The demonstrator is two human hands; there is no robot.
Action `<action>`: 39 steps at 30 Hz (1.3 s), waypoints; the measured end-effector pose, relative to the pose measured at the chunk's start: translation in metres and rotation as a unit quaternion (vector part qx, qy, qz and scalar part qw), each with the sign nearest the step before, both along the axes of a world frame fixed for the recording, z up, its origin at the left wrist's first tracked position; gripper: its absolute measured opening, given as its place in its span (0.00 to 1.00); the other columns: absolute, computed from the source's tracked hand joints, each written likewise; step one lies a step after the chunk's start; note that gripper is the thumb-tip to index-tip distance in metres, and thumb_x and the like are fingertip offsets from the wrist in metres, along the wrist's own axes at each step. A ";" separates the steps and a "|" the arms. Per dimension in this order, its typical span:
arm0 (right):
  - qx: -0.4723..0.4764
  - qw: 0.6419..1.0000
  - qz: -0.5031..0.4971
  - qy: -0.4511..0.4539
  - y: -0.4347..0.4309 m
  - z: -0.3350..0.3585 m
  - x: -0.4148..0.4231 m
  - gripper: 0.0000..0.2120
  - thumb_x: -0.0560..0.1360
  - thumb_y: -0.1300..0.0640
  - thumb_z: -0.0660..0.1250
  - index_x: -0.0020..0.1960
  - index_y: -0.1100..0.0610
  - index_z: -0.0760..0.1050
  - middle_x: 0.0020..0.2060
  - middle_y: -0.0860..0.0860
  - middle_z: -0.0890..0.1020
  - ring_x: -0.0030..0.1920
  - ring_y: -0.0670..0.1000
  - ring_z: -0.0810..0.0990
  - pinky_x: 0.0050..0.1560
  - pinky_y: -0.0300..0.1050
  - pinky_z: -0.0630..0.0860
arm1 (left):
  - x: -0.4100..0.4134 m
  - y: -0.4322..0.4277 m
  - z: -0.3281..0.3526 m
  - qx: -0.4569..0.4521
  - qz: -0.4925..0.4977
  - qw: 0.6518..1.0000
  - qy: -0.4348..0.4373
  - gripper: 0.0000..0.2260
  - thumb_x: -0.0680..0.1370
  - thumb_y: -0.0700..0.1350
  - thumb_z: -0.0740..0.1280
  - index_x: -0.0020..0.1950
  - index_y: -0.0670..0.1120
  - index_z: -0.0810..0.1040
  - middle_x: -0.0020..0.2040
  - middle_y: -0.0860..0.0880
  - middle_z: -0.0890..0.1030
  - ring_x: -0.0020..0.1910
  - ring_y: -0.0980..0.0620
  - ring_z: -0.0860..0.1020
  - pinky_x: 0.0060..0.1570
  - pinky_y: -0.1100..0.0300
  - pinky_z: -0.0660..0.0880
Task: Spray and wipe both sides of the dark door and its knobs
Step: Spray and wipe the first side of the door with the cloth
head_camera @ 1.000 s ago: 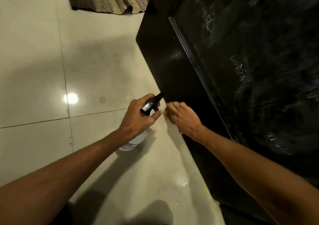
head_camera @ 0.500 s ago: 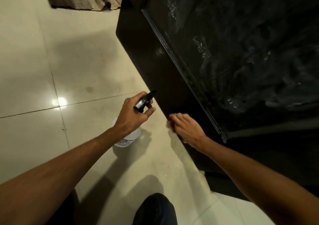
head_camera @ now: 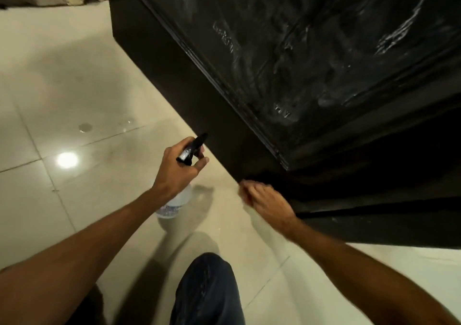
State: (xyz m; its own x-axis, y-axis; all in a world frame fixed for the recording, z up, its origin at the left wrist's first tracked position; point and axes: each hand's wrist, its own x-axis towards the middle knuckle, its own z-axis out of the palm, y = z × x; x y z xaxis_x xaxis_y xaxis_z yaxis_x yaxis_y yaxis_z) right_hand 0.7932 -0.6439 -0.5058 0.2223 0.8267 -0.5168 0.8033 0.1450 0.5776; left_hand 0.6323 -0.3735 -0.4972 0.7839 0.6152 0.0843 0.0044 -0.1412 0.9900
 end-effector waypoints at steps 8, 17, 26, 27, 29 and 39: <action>0.134 0.990 -0.032 -0.007 -0.040 0.032 0.007 0.26 0.73 0.55 0.66 0.69 0.60 0.73 0.67 0.59 0.74 0.57 0.59 0.75 0.52 0.51 0.76 | 0.001 -0.003 -0.004 0.033 -0.022 0.999 0.030 0.09 0.74 0.36 0.77 0.51 0.42 0.81 0.42 0.49 0.82 0.38 0.53 0.79 0.47 0.55 0.76; 0.040 0.993 -0.111 -0.009 -0.089 0.004 -0.018 0.27 0.77 0.54 0.69 0.75 0.57 0.71 0.72 0.57 0.67 0.65 0.58 0.70 0.63 0.50 0.72 | 0.025 -0.034 0.019 0.018 -0.056 0.998 0.004 0.08 0.74 0.36 0.77 0.47 0.45 0.79 0.41 0.48 0.81 0.42 0.48 0.81 0.51 0.52 0.76; 0.287 0.947 -0.142 -0.032 -0.115 0.092 -0.009 0.41 0.49 0.57 0.88 0.62 0.58 0.83 0.64 0.61 0.76 0.57 0.61 0.72 0.47 0.54 0.80 | 0.034 -0.056 0.050 0.035 -0.089 0.995 0.002 0.09 0.74 0.34 0.77 0.47 0.43 0.80 0.41 0.49 0.81 0.42 0.48 0.81 0.50 0.56 0.76; 0.307 0.941 -0.135 -0.032 -0.120 0.099 -0.009 0.43 0.50 0.58 0.87 0.64 0.57 0.80 0.65 0.60 0.73 0.57 0.61 0.72 0.49 0.55 0.77 | 0.033 -0.059 0.055 0.038 -0.089 0.995 -0.004 0.09 0.74 0.34 0.77 0.47 0.43 0.79 0.41 0.49 0.82 0.41 0.50 0.81 0.49 0.58 0.76; 0.393 0.909 -0.127 -0.059 -0.126 0.118 -0.006 0.39 0.60 0.57 0.84 0.67 0.57 0.73 0.66 0.60 0.70 0.57 0.62 0.72 0.49 0.55 0.68 | 0.029 -0.063 0.063 0.041 -0.089 0.995 -0.009 0.09 0.74 0.33 0.77 0.46 0.42 0.79 0.40 0.48 0.82 0.37 0.57 0.79 0.45 0.66 0.74; 0.425 0.895 -0.132 -0.028 -0.109 0.151 -0.013 0.50 0.52 0.53 0.88 0.69 0.57 0.69 0.67 0.62 0.68 0.59 0.63 0.70 0.53 0.59 0.80 | 0.021 -0.083 0.095 0.034 -0.099 0.994 -0.029 0.11 0.73 0.33 0.78 0.47 0.45 0.80 0.40 0.50 0.83 0.41 0.52 0.83 0.48 0.65 0.77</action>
State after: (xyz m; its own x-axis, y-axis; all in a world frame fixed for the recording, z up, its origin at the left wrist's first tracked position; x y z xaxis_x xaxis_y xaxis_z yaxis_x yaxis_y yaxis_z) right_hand 0.7804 -0.7525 -0.3548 0.4733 0.8310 0.2924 0.7115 -0.5563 0.4294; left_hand 0.6528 -0.4560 -0.4019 0.8813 0.4411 0.1697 -0.0874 -0.2006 0.9758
